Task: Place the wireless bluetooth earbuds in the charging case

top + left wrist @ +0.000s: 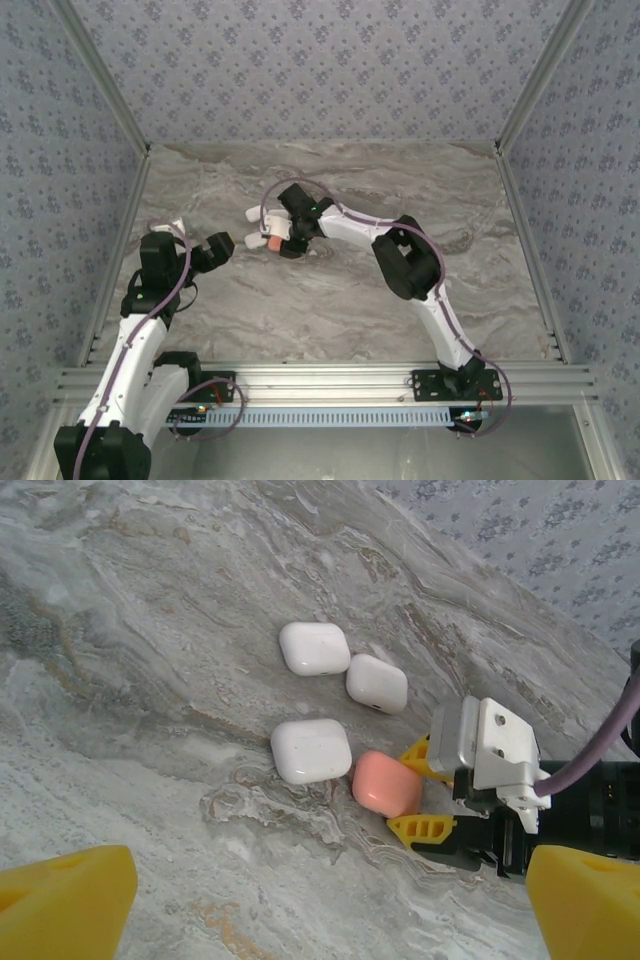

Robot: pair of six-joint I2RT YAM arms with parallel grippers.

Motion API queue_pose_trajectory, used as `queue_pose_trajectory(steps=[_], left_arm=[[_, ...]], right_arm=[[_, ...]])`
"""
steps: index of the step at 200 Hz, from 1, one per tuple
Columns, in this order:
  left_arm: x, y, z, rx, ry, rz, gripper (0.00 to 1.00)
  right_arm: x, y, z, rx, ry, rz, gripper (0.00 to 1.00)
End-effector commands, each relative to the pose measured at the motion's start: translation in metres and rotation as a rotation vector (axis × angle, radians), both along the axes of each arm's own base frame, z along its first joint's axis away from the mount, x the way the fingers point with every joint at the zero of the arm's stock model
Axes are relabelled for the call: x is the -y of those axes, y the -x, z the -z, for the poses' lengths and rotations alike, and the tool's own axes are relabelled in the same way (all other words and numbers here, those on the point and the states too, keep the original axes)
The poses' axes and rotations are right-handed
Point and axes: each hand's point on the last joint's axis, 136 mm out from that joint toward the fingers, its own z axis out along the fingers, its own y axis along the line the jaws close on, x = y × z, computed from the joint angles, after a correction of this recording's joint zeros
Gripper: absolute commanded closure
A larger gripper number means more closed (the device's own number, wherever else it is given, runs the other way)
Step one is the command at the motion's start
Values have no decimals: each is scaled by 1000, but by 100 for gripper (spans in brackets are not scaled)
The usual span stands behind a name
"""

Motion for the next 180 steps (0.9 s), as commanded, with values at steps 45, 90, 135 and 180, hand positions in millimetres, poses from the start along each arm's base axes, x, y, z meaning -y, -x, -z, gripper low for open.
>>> queue_pose_trajectory(steps=[45,90,135,180], left_arm=[[51,-4,-49,134,163,295,3],[109,4,-89,201,294,607,7],[169,15,-111,236,298,835,9],[206,18,-114,220,308,949,19]], right_arm=[[50,19,-117,252,-190,60,62],[101,54,-174,416,-249,106,62],[126,77,-215,528,-285,115,62],[124,90,-231,581,-288,79,62]])
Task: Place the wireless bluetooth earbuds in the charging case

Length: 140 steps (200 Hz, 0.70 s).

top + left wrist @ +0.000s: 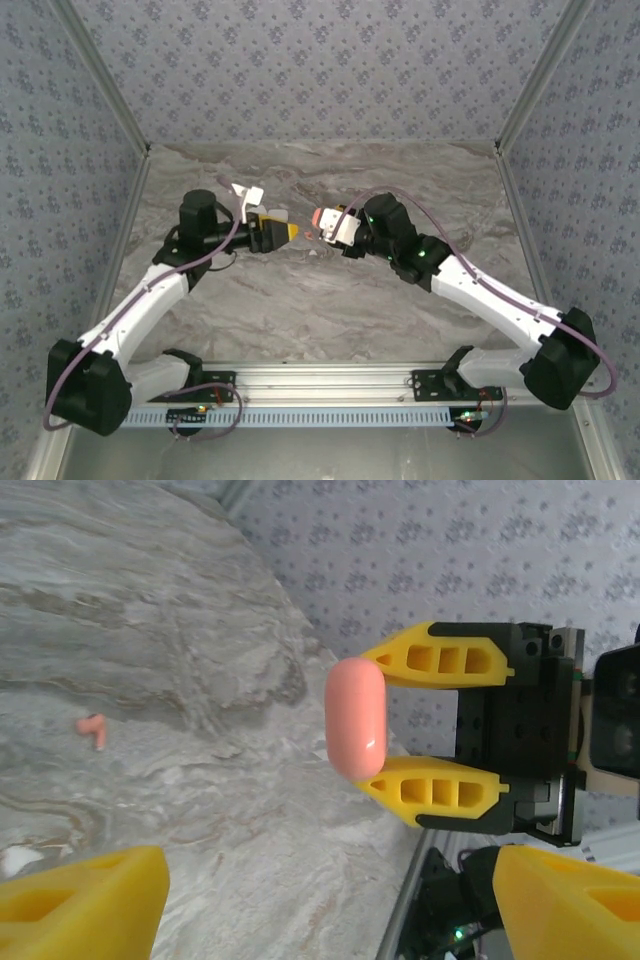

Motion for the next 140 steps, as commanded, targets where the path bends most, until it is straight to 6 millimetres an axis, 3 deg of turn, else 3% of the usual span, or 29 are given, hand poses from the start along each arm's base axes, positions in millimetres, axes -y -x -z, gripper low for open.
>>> queue_pose_trajectory(steps=[1,49,140], left_arm=[[17,2,-22,78,30,73,19],[37,0,-20,70,28,116,27],[58,6,-13,45,25,189,55]], right_arm=[[1,5,-6,41,20,-7,62],[-6,10,-11,56,19,-32,62],[-7,10,-10,48,13,-26,61]])
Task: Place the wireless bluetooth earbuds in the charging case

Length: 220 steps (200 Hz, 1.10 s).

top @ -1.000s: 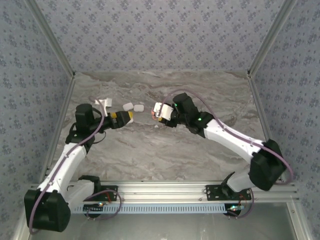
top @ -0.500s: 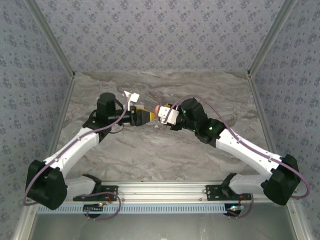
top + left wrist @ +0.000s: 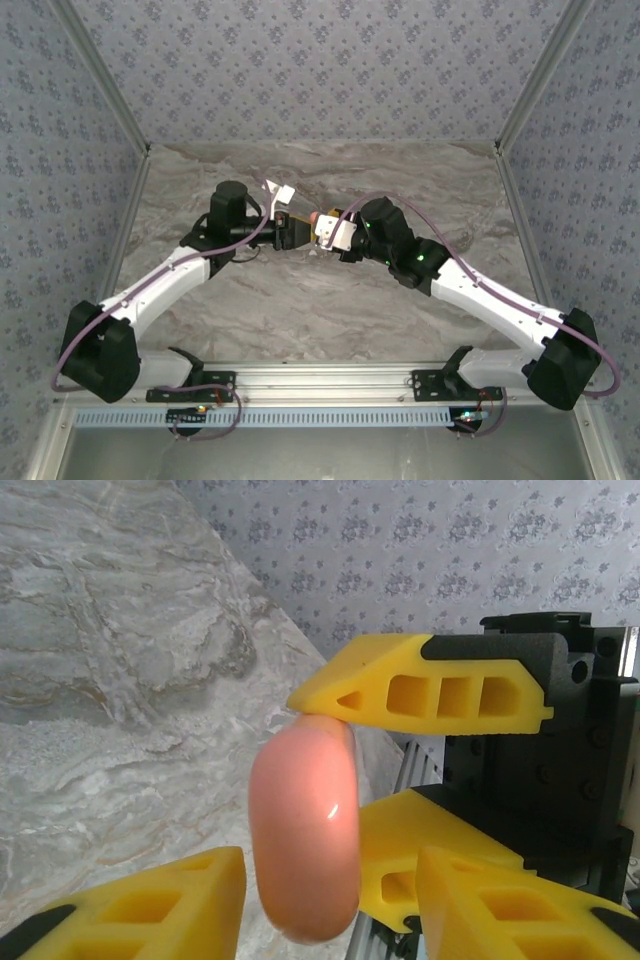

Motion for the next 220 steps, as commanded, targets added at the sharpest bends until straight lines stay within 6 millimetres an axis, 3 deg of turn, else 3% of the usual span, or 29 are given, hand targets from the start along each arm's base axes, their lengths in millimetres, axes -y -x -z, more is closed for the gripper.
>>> queue_pose_trajectory(steps=[1,49,84,147,220], left_arm=[[7,2,-18,58,33,41,56],[10,2,-17,54,35,47,68],[10,-1,-19,62,38,39,62],[11,-3,-17,55,35,35,62],[11,-4,-16,58,35,32,67]], right_arm=[[0,1,-8,20,-12,6,61],[-2,3,-8,9,-13,-9,61],[-3,4,-5,3,-4,-14,61],[-4,5,-4,-7,-8,-23,61],[-5,6,-2,-19,-7,-29,61]])
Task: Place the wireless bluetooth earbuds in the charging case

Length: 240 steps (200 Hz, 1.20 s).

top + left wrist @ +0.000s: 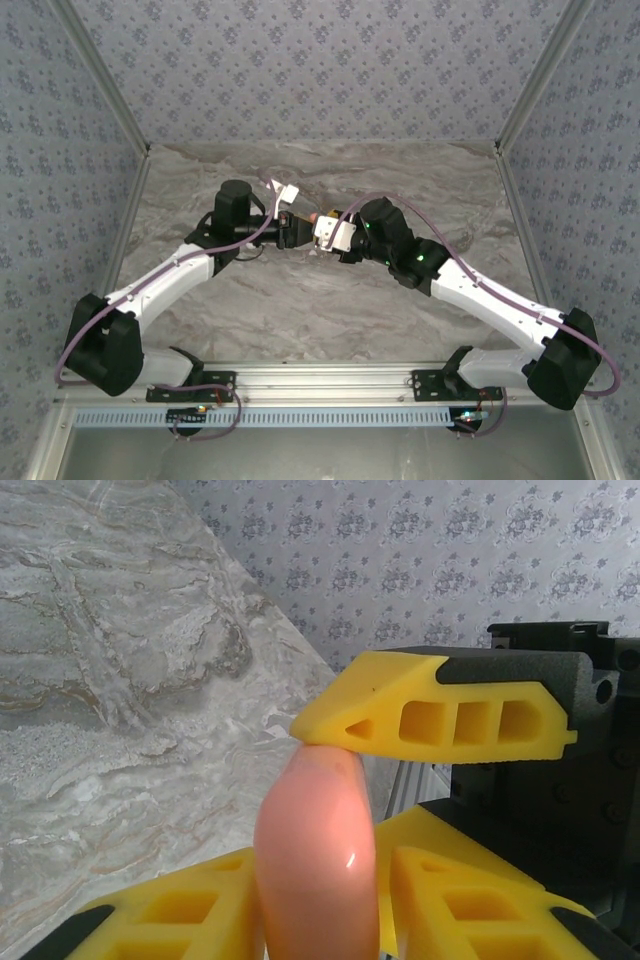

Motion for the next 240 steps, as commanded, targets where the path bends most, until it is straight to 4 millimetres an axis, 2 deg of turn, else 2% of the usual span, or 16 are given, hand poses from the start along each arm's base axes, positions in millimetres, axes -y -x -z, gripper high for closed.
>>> queue_pose_trajectory(steps=[1,33,72,105,123,141,176,211,240], left_arm=[[5,-1,-19,57,32,19,67],[5,0,-20,65,33,19,75],[1,1,-24,131,30,-1,79],[-6,4,-29,303,4,-56,87],[-7,11,-34,426,-2,-67,87],[-9,17,-37,514,2,-78,87],[-15,21,-39,585,8,-105,90],[-16,25,-38,586,3,-99,91],[-15,27,-38,590,5,-88,91]], right_arm=[[-3,3,-3,-10,-8,-14,61],[-2,3,-6,-34,-22,-5,54],[9,6,-23,-124,-110,2,33],[25,18,-44,-282,-308,-54,17],[35,15,-57,-384,-453,-82,14],[35,13,-64,-456,-530,-103,14],[23,9,-59,-478,-521,-115,15],[11,6,-51,-478,-494,-116,15],[6,0,-52,-474,-501,-107,15]])
